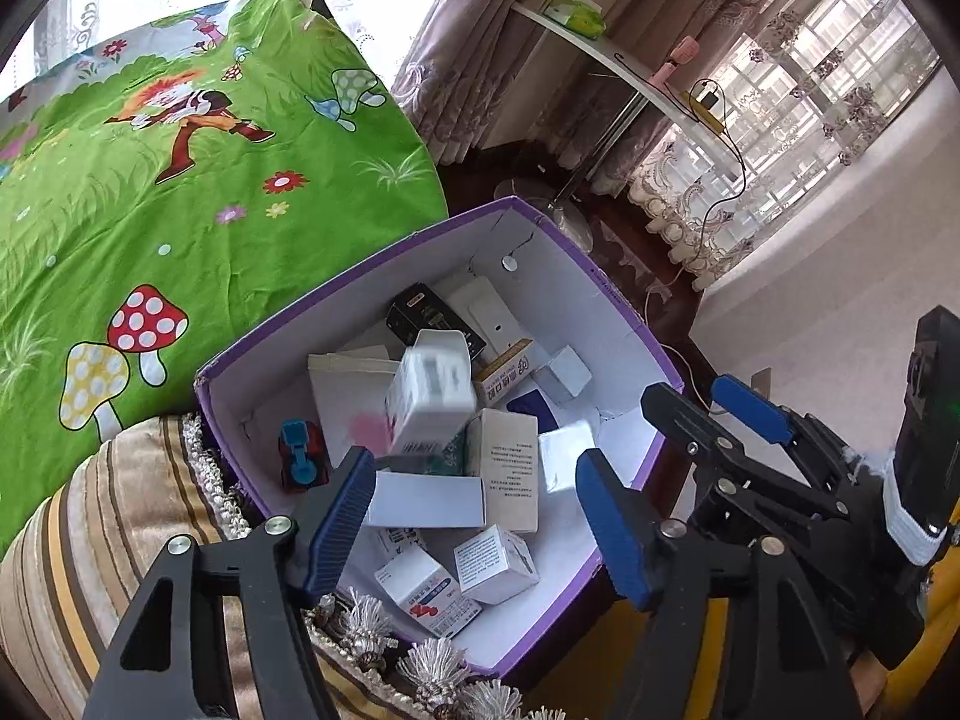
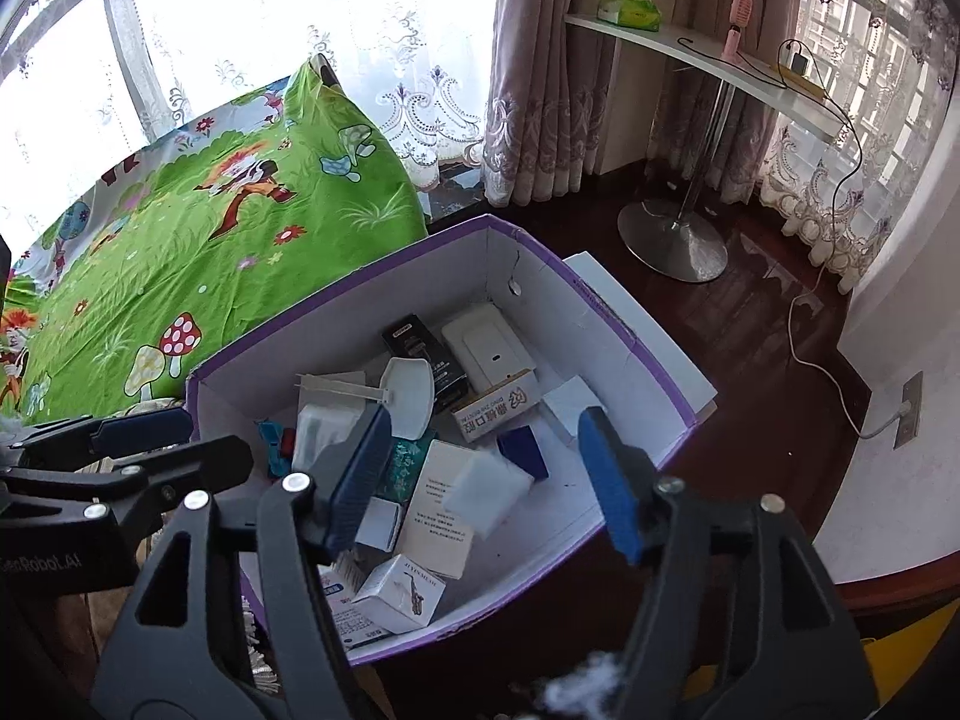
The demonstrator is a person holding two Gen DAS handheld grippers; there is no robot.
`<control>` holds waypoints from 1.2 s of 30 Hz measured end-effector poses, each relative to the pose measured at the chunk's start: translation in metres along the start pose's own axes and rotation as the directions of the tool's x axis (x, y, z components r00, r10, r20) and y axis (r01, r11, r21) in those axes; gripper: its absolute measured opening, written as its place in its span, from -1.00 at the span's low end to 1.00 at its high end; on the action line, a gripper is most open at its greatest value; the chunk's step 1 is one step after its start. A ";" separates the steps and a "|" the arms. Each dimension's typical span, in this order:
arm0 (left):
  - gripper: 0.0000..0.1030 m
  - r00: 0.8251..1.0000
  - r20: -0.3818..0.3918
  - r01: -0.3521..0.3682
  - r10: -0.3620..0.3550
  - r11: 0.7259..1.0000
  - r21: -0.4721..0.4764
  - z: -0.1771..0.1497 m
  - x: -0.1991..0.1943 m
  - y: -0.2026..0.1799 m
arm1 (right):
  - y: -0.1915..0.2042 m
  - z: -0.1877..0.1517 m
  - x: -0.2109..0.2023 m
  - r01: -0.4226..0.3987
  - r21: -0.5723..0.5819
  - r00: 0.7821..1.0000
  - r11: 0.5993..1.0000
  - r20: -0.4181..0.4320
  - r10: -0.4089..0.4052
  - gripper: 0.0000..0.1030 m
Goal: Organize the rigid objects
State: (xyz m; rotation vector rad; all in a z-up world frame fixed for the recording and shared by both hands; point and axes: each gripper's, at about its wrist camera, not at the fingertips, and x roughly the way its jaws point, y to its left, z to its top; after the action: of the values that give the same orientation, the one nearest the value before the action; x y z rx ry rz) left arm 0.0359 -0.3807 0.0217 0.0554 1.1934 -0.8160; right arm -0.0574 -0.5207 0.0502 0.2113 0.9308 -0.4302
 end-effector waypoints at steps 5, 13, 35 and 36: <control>0.47 0.999 0.016 -0.047 0.046 0.996 0.082 -0.018 -0.013 -0.012 | 0.000 -0.006 -0.010 -0.004 -0.015 1.000 1.000 0.004 0.004 0.38; 0.69 1.000 0.023 -0.007 0.006 0.998 0.069 -0.035 -0.024 -0.012 | -0.005 -0.023 -0.024 0.003 -0.007 1.000 1.000 0.007 -0.003 0.39; 0.69 0.998 0.007 -0.060 0.060 0.997 0.041 -0.041 -0.013 -0.006 | 0.002 -0.036 -0.013 -0.007 -0.025 0.999 1.000 -0.044 0.005 0.39; 0.69 0.998 0.006 -0.058 0.058 0.997 0.041 -0.041 -0.013 -0.007 | 0.002 -0.036 -0.013 -0.007 -0.025 0.999 1.000 -0.044 0.006 0.39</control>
State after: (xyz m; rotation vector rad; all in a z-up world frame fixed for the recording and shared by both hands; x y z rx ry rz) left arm -0.0025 -0.3600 0.0187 0.1215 1.1651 -0.7891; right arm -0.0896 -0.5026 0.0396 0.2017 0.9776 -0.4095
